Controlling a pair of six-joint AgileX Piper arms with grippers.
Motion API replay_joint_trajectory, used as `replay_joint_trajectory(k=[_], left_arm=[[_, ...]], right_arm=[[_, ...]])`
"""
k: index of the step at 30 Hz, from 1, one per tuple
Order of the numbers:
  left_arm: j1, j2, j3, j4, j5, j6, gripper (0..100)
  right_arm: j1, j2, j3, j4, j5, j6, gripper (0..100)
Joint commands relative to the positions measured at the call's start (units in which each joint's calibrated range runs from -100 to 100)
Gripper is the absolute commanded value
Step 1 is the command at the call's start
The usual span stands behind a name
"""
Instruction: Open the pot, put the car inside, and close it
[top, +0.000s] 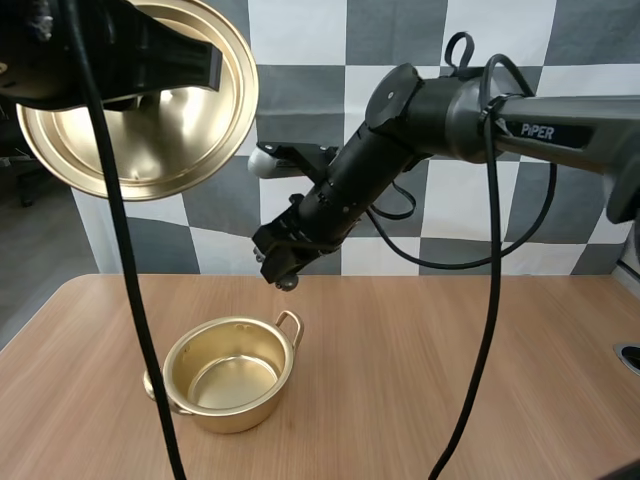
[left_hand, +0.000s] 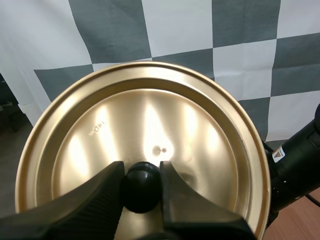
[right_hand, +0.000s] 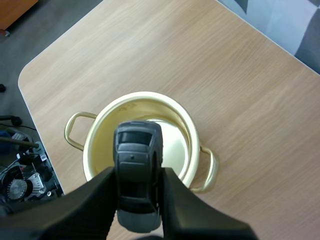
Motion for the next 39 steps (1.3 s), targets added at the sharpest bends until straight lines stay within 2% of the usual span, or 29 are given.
replay_joint_trajectory(k=[1, 14, 21, 24, 32, 39], left_arm=[[0.0, 0.0, 0.0, 0.1, 0.0, 0.0, 0], [0.0, 0.0, 0.0, 0.1, 0.0, -0.4, 0], [0.0, 0.0, 0.0, 0.1, 0.0, -0.4, 0], [0.0, 0.0, 0.0, 0.1, 0.0, -0.4, 0], [0.0, 0.0, 0.0, 0.1, 0.0, -0.4, 0], [0.0, 0.0, 0.0, 0.1, 0.0, -0.4, 0]], right_arm=[[0.4, 1.0, 0.3, 0.2, 0.0, -0.5, 0], [0.7, 7.6, 6.9, 3.0, 0.0, -4.2, 0], [0.8, 9.7, 7.7, 6.6, 0.0, -7.3, 0], [1.6, 10.0, 7.7, 7.2, 0.0, -8.2, 0], [6.6, 13.0, 7.7, 6.5, 0.0, -8.6, 0], [7.1, 16.0, 7.6, 4.8, 0.0, -8.6, 0]])
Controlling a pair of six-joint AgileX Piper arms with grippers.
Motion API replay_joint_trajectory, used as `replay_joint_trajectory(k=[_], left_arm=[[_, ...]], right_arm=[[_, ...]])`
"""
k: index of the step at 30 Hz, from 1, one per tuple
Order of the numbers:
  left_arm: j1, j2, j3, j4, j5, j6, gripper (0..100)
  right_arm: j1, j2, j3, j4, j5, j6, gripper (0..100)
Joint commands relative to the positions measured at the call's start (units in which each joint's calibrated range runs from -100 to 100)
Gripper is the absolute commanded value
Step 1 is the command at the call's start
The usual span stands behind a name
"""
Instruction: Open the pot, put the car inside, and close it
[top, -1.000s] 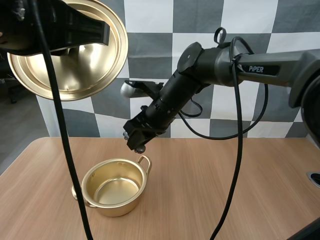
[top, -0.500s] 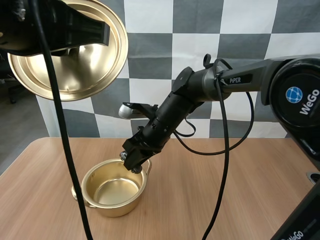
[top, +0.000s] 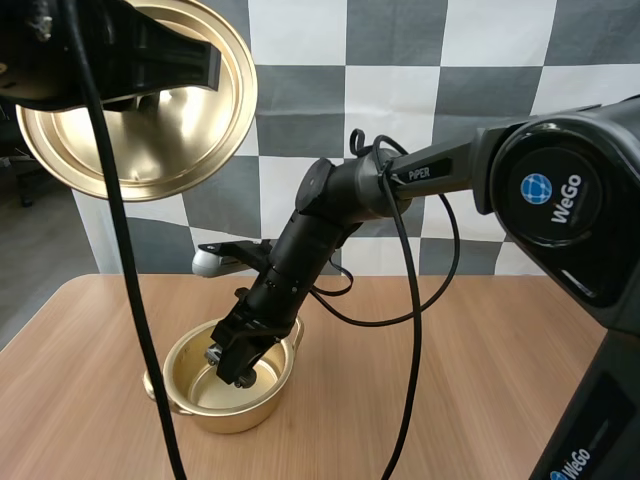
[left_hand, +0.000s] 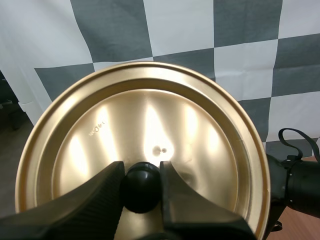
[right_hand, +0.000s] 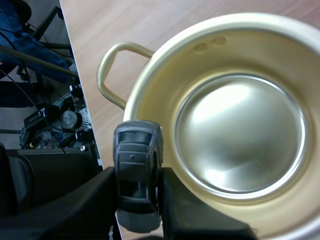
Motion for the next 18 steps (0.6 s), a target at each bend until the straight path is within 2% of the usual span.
replay_joint_trajectory(k=[1, 9, 18], left_arm=[[0.0, 0.0, 0.0, 0.0, 0.0, 0.0, 0], [0.0, -0.1, 0.0, 0.0, 0.0, 0.0, 0], [0.0, -1.3, 0.0, -0.2, 0.0, 0.0, 0]], right_arm=[[0.0, 1.3, -0.1, -0.6, 0.0, -0.1, 0], [0.0, 4.9, -0.7, -1.0, 0.0, -1.3, 0], [0.0, 8.2, -9.6, -1.4, 0.0, -1.6, 0]])
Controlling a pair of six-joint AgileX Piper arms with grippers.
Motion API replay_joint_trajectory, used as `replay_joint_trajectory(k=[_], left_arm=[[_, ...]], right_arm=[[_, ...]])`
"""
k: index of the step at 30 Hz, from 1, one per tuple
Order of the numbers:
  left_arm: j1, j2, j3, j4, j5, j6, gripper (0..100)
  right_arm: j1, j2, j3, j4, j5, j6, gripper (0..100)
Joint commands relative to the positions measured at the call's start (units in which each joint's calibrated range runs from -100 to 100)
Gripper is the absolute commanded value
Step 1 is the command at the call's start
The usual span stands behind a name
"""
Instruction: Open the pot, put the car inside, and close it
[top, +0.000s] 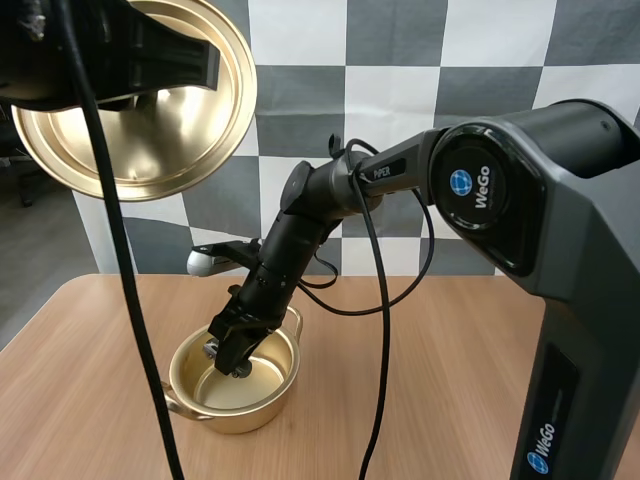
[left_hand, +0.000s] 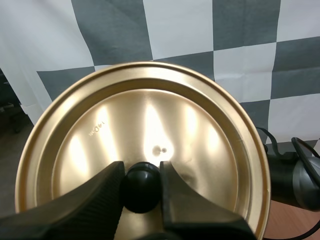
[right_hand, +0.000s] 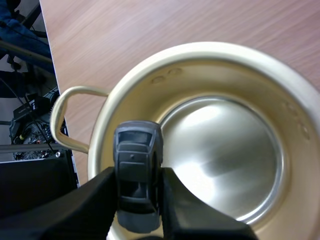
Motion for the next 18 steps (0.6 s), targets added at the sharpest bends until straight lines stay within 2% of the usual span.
replay_joint_trajectory(k=[1, 18], left_arm=[[0.0, -0.1, 0.0, -0.2, 0.0, 0.0, 0], [0.0, -0.3, 0.0, -0.2, 0.0, 0.0, 0]], right_arm=[[0.0, 0.4, -3.7, 0.1, 0.0, -0.4, 0], [0.0, 5.2, -4.3, 1.0, 0.0, -0.5, 0]])
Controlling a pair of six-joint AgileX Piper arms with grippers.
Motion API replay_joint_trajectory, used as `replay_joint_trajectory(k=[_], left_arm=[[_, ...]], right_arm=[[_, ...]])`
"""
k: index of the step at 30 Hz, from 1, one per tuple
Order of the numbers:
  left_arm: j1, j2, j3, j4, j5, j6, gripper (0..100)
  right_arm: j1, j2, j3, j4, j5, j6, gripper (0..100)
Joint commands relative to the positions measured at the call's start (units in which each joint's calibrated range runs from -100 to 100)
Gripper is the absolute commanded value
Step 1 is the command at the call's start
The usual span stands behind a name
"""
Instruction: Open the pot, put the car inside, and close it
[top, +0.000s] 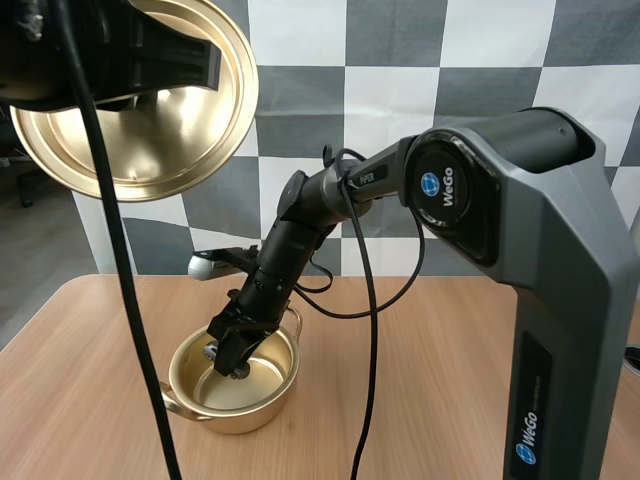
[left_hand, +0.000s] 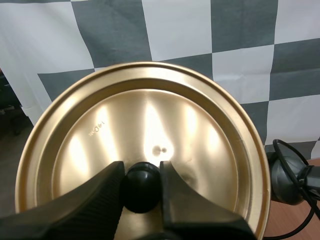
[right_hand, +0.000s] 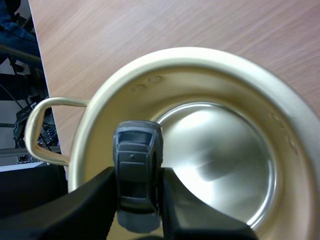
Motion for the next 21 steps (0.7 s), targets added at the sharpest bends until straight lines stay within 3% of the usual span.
replay_joint_trajectory(k=[1, 21], left_arm=[[0.0, 0.0, 0.0, 0.0, 0.0, 0.0, 0], [0.0, 0.0, 0.0, 0.0, 0.0, 0.0, 0]], right_arm=[[0.0, 0.3, 0.0, 0.0, 0.0, 0.0, 0], [0.0, 5.9, 0.0, -0.1, 0.0, -1.1, 0]])
